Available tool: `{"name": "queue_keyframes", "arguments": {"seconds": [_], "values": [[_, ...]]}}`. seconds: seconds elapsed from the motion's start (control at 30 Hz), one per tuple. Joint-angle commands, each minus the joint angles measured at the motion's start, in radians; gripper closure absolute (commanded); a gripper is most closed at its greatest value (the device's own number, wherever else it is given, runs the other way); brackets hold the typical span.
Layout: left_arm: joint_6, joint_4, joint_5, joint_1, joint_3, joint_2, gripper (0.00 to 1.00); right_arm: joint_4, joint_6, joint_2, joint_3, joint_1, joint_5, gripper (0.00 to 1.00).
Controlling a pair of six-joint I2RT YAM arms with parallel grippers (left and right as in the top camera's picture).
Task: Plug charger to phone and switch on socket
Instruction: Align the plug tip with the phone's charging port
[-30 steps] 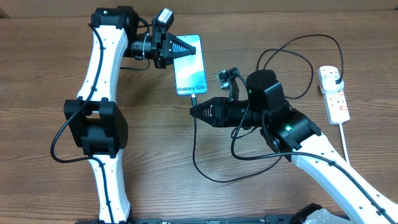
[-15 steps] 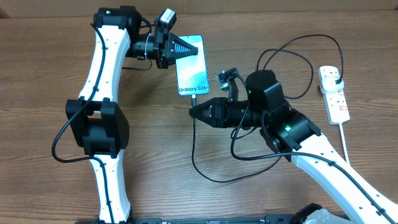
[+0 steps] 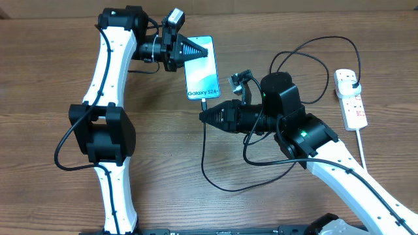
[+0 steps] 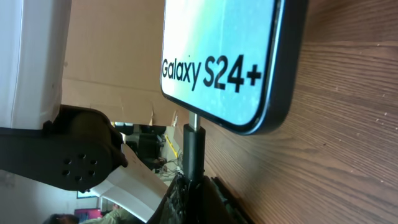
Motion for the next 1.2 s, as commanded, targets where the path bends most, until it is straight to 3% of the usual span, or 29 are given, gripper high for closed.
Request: {"name": "queue_keyframes", "arguments": {"seconds": [0.0, 1.17], "values": [[-0.007, -0.010, 0.046, -0.013, 0.022, -0.043, 0.96, 0.026, 0.028, 0.008, 0.001, -0.022, 0.073, 0.96], [-0.008, -0.010, 0.046, -0.011, 0.022, -0.043, 0.96, -0.001, 0.040, 0.009, 0.001, -0.066, 0.114, 0.96]]}}
